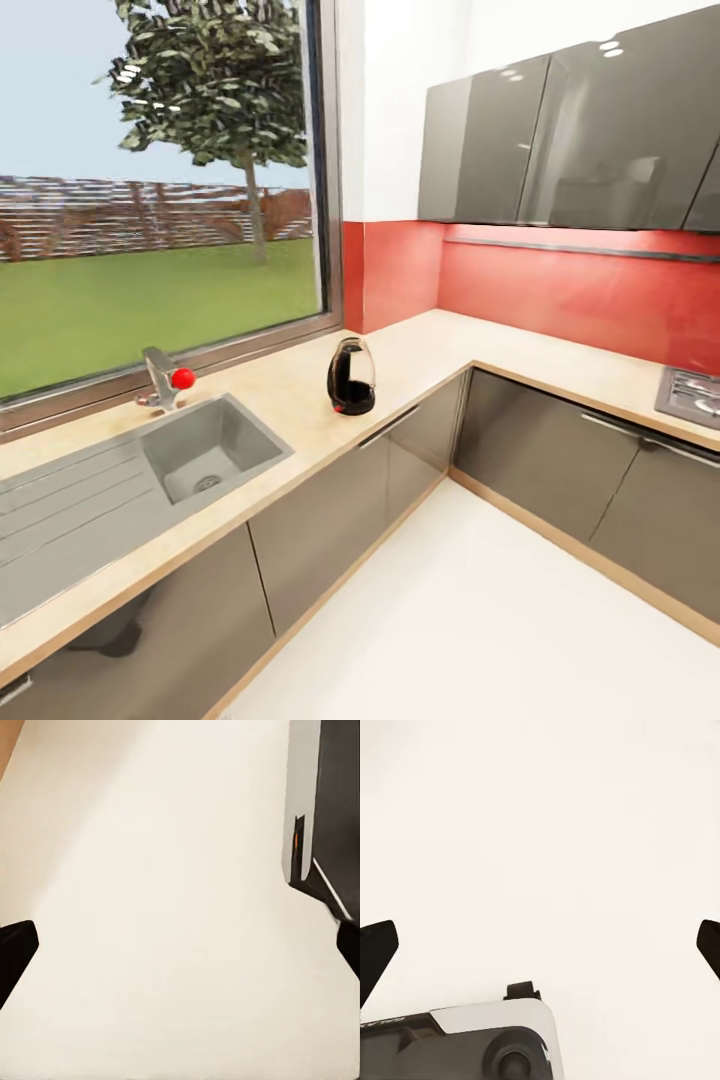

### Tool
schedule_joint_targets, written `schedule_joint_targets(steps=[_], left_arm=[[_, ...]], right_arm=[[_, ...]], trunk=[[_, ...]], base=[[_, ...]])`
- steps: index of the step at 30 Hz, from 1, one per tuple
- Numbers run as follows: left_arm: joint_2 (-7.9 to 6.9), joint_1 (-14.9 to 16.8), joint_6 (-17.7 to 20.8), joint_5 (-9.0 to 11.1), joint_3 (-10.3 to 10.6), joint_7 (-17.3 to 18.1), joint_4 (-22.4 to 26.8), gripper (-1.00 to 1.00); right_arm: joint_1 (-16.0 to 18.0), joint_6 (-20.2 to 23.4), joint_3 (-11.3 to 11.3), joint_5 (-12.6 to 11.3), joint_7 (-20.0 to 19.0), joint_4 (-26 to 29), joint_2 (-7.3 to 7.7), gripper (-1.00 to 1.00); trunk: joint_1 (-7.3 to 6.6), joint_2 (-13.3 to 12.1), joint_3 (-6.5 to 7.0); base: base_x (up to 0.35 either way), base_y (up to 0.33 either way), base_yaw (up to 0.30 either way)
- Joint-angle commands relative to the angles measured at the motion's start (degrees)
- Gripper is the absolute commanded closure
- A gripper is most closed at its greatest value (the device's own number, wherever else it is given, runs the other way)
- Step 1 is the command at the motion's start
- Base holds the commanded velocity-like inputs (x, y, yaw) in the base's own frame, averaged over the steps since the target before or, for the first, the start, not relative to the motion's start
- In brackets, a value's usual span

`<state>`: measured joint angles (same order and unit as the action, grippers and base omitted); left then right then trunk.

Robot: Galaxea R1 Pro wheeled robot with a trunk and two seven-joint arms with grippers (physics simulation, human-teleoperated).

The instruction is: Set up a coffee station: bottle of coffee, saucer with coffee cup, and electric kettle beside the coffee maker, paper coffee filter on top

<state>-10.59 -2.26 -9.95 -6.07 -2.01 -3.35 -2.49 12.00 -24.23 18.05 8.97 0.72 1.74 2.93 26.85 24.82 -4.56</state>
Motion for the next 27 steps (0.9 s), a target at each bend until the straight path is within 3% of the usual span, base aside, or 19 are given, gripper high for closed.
schedule_joint_targets(steps=[1,8,12,17,22,27], left_arm=[[-0.1,0.0,0.0,-0.7,0.0,0.2,-0.1,-1.0],[-0.54,-0.1,1.4,-1.2,0.8,8.7,-0.1,-1.0],[-0.56,0.0,1.6,-1.2,0.7,10.3,-0.1,-1.0],[-0.57,0.0,1.8,-1.1,0.7,9.6,-0.1,-1.0],[-0.49,-0.1,1.8,-1.1,0.7,2.7,-0.1,-1.0],[-0.2,-0.1,1.8,-1.1,0.7,0.7,-0.1,-1.0]], right_arm=[[0.0,-0.2,0.5,0.6,0.1,-0.1,0.02,-1.0],[0.0,-0.2,0.5,0.6,0.1,-0.1,0.03,-1.0],[0.0,-0.2,0.5,0.6,0.1,-0.1,-0.01,-1.0],[0.0,-0.2,0.4,0.6,0.1,-0.1,-0.03,-1.0],[0.0,-0.2,0.4,0.6,0.1,-0.1,-0.07,-1.0],[0.0,-0.2,0.4,0.6,0.1,0.0,-0.11,-1.0]], trunk=[[0.03,0.1,-0.1],[0.03,0.1,-0.1],[0.03,0.1,-0.1],[0.03,0.1,-0.1],[0.03,0.1,-0.1],[0.03,0.1,-0.1]], base=[[0.0,0.0,0.271],[0.0,0.0,0.274],[0.0,0.0,0.275],[0.0,0.0,0.275],[0.0,0.0,0.275],[0.0,0.0,0.275]])
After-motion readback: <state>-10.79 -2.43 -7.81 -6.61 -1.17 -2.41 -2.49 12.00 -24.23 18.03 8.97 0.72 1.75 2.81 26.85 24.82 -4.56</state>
